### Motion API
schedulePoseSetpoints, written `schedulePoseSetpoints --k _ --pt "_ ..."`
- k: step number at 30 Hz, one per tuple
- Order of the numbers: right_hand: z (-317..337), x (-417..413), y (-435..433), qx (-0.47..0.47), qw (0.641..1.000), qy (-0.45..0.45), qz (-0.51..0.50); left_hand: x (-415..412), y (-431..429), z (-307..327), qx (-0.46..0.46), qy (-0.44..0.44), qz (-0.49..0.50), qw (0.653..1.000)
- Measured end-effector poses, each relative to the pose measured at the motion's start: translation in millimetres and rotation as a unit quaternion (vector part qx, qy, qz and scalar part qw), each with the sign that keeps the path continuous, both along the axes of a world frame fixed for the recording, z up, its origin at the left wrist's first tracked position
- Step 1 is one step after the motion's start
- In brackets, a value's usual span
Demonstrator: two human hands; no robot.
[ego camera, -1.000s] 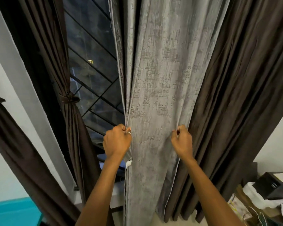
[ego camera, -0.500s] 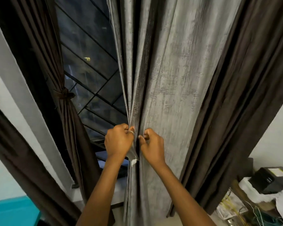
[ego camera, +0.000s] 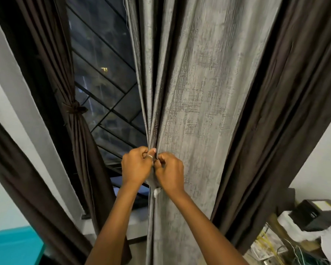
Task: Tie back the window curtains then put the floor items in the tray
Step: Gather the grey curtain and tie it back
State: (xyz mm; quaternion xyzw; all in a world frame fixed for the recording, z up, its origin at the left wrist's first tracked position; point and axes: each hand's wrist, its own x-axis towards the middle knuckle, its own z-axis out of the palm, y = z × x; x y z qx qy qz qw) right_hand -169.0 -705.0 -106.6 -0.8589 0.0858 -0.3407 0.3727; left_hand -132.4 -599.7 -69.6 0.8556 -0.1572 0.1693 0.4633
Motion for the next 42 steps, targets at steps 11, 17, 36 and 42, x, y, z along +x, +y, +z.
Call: schedulePoseSetpoints --k 11,17,36,42 --pt "-6 -7 -6 -0.018 0.999 -0.016 0.027 -17 -10 0 0.032 -0.011 0.039 0.999" --pt "-8 -12 -3 -0.023 0.997 -0.069 0.026 -32 -20 9 0.127 -0.037 0.074 0.988" --pt "-13 -1 -2 -0.013 0.998 -0.063 0.007 -9 -20 6 0.123 -0.040 0.054 0.990" --pt "-13 2 -18 -0.058 0.996 -0.043 0.056 0 -15 2 0.089 -0.051 0.028 0.994"
